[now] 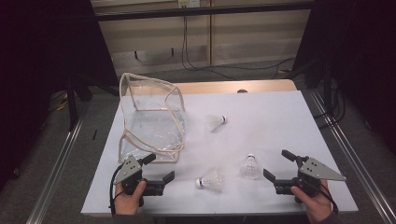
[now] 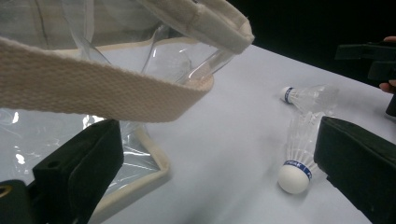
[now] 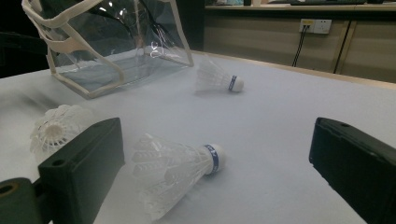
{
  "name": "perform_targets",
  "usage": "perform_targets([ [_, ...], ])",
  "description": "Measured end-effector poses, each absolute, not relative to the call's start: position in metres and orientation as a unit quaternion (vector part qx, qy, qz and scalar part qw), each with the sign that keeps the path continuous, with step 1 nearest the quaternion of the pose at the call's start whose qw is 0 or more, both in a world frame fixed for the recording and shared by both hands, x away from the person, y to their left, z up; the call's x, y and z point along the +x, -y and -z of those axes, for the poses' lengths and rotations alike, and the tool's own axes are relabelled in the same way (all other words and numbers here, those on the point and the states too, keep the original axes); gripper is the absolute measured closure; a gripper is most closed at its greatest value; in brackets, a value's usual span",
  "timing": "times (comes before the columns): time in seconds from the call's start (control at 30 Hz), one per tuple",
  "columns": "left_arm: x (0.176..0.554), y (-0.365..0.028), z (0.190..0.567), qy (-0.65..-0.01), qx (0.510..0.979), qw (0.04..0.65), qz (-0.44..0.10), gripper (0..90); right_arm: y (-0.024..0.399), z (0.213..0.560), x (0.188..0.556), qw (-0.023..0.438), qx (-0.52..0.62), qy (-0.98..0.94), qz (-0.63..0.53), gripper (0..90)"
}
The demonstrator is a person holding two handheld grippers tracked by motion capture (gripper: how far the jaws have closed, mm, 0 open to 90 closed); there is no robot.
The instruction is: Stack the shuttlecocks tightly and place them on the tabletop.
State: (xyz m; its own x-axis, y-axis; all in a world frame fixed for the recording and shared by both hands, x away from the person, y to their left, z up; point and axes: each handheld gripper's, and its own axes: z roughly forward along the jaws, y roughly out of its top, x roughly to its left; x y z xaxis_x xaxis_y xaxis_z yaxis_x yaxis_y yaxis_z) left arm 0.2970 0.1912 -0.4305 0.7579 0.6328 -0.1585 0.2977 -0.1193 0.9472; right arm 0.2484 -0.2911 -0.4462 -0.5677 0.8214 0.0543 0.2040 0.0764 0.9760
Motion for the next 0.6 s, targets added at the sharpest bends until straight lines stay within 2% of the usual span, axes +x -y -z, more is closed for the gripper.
perform_targets([
  [0.6,0.295,-0.175,0.433,-0.293,0.754,0.575,-0.121,1.7,0.290,0.446,0.249,0.272,0.373,-0.684,-0.566,2.8],
])
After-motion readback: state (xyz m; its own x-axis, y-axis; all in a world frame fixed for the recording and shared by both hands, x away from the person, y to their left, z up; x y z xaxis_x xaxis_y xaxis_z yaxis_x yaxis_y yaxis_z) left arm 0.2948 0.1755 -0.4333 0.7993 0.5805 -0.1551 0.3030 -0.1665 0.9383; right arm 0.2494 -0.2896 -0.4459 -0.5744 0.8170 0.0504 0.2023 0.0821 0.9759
